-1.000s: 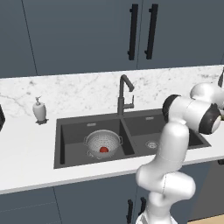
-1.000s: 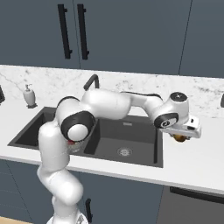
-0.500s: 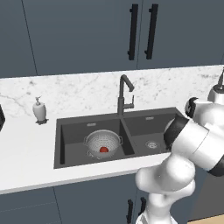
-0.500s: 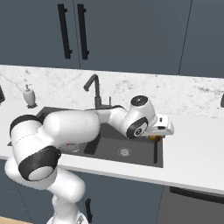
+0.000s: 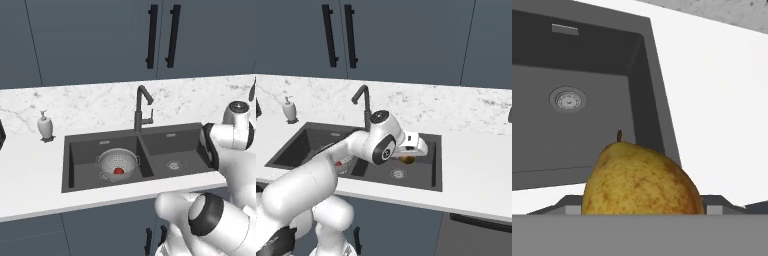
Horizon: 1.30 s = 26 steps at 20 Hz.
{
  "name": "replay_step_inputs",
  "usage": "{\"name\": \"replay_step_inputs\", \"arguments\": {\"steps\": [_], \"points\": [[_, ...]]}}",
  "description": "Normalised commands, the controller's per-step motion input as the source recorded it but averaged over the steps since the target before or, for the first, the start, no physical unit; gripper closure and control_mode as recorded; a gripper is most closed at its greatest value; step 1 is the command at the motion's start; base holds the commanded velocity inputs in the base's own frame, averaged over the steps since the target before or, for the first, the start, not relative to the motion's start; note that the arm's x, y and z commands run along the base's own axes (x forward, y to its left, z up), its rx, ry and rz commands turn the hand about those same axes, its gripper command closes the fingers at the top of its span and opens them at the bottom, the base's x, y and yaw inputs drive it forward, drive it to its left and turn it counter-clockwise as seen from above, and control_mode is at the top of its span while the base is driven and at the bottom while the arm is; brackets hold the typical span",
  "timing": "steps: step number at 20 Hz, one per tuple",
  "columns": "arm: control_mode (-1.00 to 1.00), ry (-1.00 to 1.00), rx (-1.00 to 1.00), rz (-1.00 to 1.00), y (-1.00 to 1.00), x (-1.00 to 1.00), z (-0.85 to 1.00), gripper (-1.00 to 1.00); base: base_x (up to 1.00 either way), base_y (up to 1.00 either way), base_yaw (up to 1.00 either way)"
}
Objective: Put the colander in the sink, put the pear, apple in the colander, and turn on the sink faucet and pour water over the colander.
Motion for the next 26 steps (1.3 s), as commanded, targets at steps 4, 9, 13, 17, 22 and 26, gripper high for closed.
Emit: {"name": "replay_step_inputs", "arguments": {"steps": [4,9,13,17,22,26], "points": [[-1.0,0.0,0.0,0.0,0.91,-0.37,0.24,1.0,0.0,0.0,0.0],[-1.0,-0.03,0.0,-0.05,1.0,-0.31,0.11,1.0,0.0,0.0,0.0],[-1.0,-0.08,0.0,-0.07,1.0,-0.12,0.11,1.0,0.0,0.0,0.0],[-1.0,-0.03,0.0,-0.07,1.0,-0.01,0.24,1.0,0.0,0.0,0.0],[-1.0,0.0,0.02,-0.01,0.98,0.02,0.23,1.0,0.0,0.0,0.0],[-1.0,0.02,0.08,0.0,0.85,0.25,0.21,1.0,0.0,0.0,0.0]]}}
